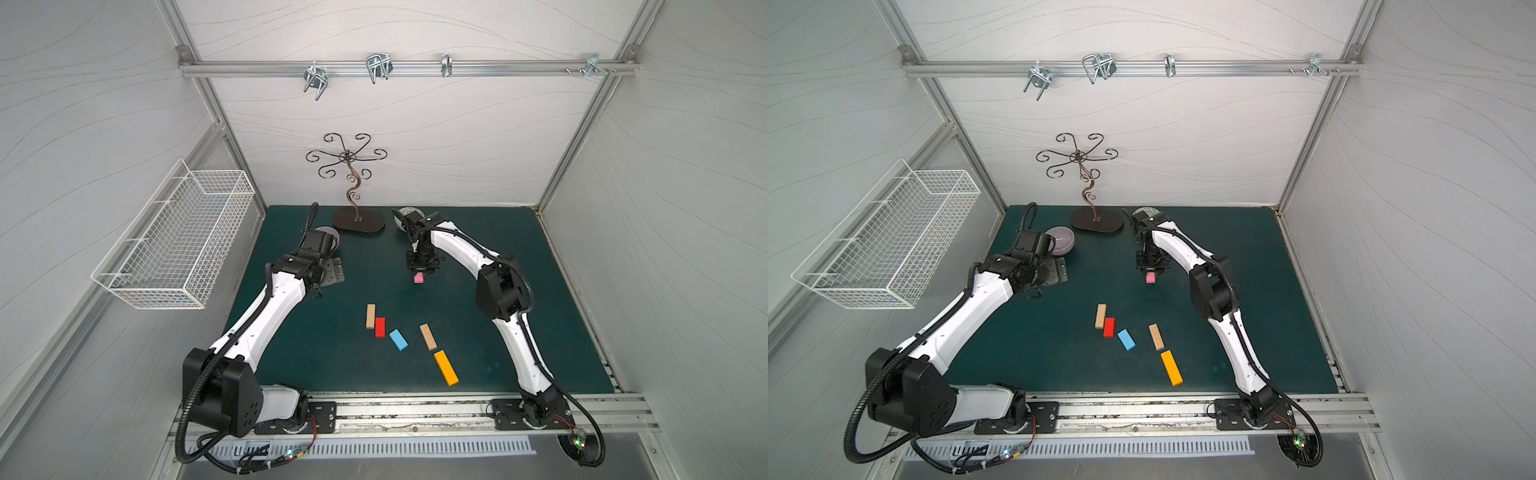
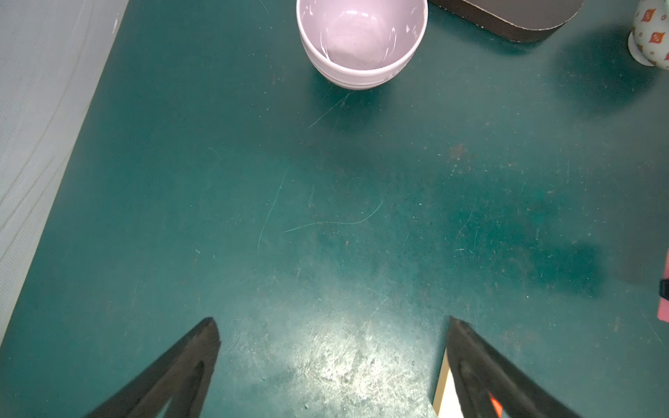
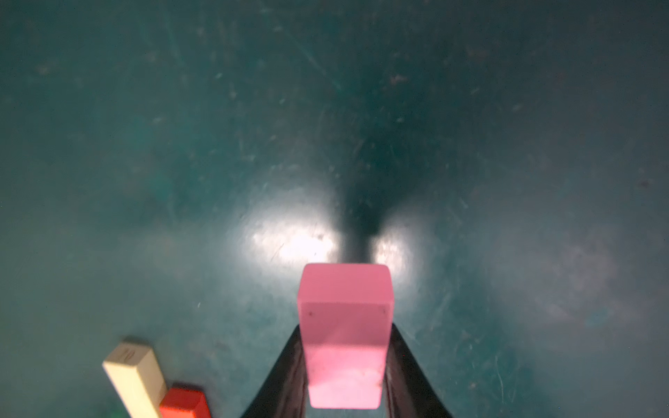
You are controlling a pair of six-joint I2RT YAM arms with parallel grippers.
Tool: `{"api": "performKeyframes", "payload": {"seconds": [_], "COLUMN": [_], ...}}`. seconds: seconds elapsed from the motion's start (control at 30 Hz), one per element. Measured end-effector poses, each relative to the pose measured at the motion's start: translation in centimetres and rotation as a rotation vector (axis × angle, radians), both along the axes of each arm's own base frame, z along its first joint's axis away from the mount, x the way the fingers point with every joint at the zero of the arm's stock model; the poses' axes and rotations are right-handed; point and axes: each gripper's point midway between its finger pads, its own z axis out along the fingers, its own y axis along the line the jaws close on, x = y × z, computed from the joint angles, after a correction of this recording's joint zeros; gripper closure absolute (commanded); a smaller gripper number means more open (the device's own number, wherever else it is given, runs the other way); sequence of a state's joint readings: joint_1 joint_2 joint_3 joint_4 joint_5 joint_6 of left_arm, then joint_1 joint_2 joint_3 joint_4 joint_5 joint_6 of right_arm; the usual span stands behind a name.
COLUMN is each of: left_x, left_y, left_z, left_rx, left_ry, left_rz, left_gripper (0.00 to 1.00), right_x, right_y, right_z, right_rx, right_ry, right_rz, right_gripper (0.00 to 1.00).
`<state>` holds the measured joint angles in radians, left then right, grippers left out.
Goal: Assemble the letter t with building blocks
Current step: Place the building block at the center of the board.
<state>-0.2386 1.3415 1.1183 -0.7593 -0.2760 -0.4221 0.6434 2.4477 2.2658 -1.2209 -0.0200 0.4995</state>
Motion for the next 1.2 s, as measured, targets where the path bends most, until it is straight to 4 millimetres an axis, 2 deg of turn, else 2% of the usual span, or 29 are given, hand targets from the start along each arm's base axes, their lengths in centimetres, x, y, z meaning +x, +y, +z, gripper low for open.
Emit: {"api": "performKeyframes", "payload": {"seconds": [0.27,0.53,0.67,1.0,1.1,1.2], "left_x": [0.0,0.0,0.0,0.0,-0.5,-1.7], "left_y": [-0.1,-0.1,-0.1,-0.3,-1.5,-4.4], "left_z": [-0.2,-0.3,-0.3,-0.3,-0.6,-0.8], "left_rx": [-0.001,-0.002,-0.001,0.007,0.035,0.032], "left_ry": [0.008,0.009,0.010,0.013,0.029,0.050], "left_rz": [-0.002,-0.002,-0.002,-0.014,-0.057,-0.144], "left_gripper": [0.02,0.02,0.02,0.02,0.02,0.06], "right_x": [-0.1,-0.5,-0.5,-0.5,-0.9,-1.6], "right_y": [1.4,1.3,1.3,1.4,1.3,0.5], "right_z": [-2.2,-2.3,-2.3,-2.4,-2.3,-0.5], "right_rx": [-0.019,-0.033,-0.036,-0.035,-0.030,-0.018], "right_ry": [0.046,0.052,0.051,0.053,0.048,0.029], "right_rz": [-0.007,-0.008,-0.011,-0.024,-0.014,0.002], "right_gripper": [0.66,0.63,0.54,0.46,0.37,0.35]}}
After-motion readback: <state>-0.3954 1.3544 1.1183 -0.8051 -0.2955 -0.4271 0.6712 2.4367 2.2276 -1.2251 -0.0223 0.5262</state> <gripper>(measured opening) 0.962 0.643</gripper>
